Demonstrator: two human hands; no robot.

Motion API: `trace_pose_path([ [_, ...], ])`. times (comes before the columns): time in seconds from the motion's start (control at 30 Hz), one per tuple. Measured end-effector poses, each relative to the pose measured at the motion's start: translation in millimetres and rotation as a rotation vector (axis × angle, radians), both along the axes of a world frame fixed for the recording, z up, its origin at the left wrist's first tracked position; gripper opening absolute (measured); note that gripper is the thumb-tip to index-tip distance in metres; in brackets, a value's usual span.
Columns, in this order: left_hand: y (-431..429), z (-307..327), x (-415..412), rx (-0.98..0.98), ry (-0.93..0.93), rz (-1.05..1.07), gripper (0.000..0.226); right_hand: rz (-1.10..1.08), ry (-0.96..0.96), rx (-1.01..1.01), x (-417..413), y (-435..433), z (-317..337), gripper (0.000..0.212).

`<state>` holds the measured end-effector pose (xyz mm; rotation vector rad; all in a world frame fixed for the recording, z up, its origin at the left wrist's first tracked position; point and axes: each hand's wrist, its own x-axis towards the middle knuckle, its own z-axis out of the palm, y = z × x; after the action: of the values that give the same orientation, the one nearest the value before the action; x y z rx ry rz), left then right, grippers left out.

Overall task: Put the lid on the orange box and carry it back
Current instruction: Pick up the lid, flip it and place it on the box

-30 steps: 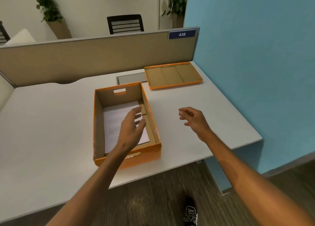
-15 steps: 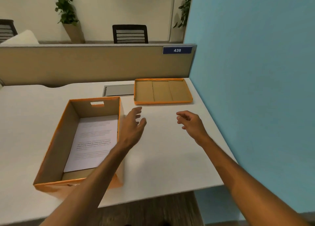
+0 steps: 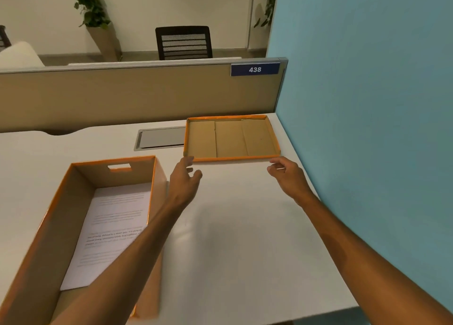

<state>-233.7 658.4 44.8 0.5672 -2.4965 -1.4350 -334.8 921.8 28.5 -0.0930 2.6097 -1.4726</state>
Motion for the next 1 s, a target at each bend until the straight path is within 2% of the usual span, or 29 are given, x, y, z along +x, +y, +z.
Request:
trace_pose_path([
  [0.17,-23.9,-34.2,-61.3,0.091,-0.096,0.081,0.054,-0.046,-0.054,0.054,-52.9,-6.5,-25.8,0.031],
  [0.47,-55.6,-92.1,-137.7,0.188,-0.269,0.289,0.070,-0.210,-0.144,0.170,-132.4,-22.9,-76.9,0.062],
  [0.7,-71.9,-114.3,-167.5,0.257,-0.359,0.337,0.063,-0.327,-0.250,0.115,-170.8,-26.1,-97.4,0.078],
  [0.87,-77.9,-118.1,-174.7,0.355,-0.368,0.372,0.054,-0.434,-0.322,-0.059,-184.6,-23.1,-103.3,0.073],
  [0.93,-80.3,-117.4,-175.3,0.395,-0.350,0.379,0.047,-0.493,-0.369,-0.156,-188.6,-21.8,-103.0,0.057],
  [1.0,-82.1,-116.8,-175.4,0.440,-0.306,0.394,0.051,-0.510,-0.389,-0.242,-190.3,-20.2,-100.6,0.029],
])
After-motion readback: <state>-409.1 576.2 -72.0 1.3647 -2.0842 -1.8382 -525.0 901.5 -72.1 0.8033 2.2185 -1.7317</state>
